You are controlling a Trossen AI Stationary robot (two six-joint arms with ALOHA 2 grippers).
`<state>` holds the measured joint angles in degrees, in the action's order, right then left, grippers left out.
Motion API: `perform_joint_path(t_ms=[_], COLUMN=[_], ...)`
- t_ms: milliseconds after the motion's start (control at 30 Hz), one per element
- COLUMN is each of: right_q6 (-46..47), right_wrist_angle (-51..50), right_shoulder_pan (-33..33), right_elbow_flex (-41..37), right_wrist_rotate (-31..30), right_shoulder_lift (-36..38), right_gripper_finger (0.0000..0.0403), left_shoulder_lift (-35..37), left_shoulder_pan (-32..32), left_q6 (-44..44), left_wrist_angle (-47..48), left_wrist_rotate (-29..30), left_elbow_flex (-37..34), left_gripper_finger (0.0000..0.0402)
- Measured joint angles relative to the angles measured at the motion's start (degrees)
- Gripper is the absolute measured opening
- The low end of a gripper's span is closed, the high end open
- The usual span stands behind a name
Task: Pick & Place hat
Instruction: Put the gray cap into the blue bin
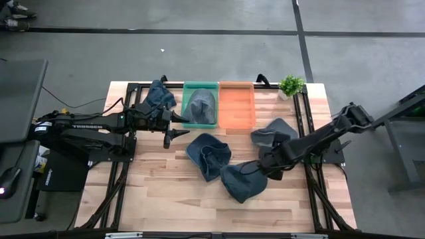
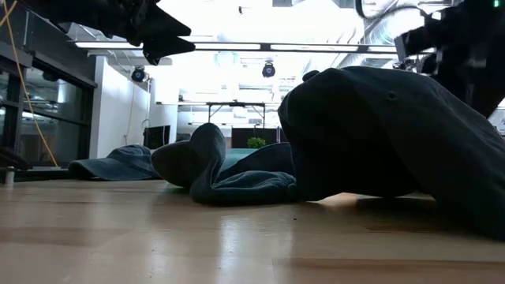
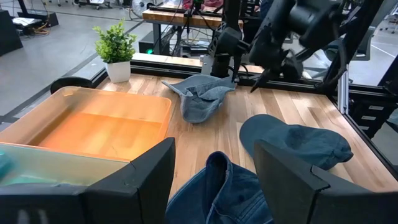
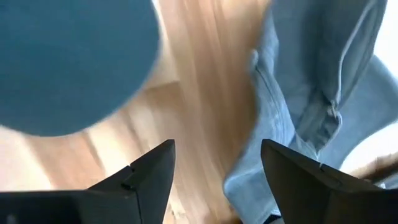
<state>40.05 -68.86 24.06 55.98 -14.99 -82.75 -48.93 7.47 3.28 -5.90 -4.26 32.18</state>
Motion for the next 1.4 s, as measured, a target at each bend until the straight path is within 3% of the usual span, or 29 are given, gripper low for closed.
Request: perform_joint_path(t_ms=[267, 600, 900, 1167, 1400], right_q6=[3.02, 2.55, 2.49, 3.24, 3.56], right_wrist_angle=[0.53, 9.19, 10.24, 12.43, 12.53], right_shoulder_pan=[-2.21, -7.24, -12.1, -13.3, -13.32], right_elbow_flex=[-2.45, -8.65, -10.62, -12.31, -12.28], right_wrist_rotate=[-5.1, -2.79, -4.16, 0.25, 3.51], right_shoulder_lift=[-3.0, -3.18, -3.18, -3.18, -3.11], right_gripper_finger=[0.0257, 0.0257, 0.0243, 0.0191, 0.0086], left_shoulder_lift=[0.0, 0.0, 0.0, 0.0, 0.0], left_shoulder_pan=[0.0, 0.0, 0.0, -0.01, -0.01], left_q6=[0.0, -0.01, 0.0, -0.01, 0.01], left_wrist_angle=[0.01, 0.01, -0.01, 0.0, 0.01], left_wrist_rotate=[0.0, 0.0, 0.0, -0.01, -0.01], left_elbow_flex=[0.0, 0.0, 0.0, 0.0, 0.0], left_gripper_finger=[0.0214, 0.0214, 0.0214, 0.0214, 0.0214])
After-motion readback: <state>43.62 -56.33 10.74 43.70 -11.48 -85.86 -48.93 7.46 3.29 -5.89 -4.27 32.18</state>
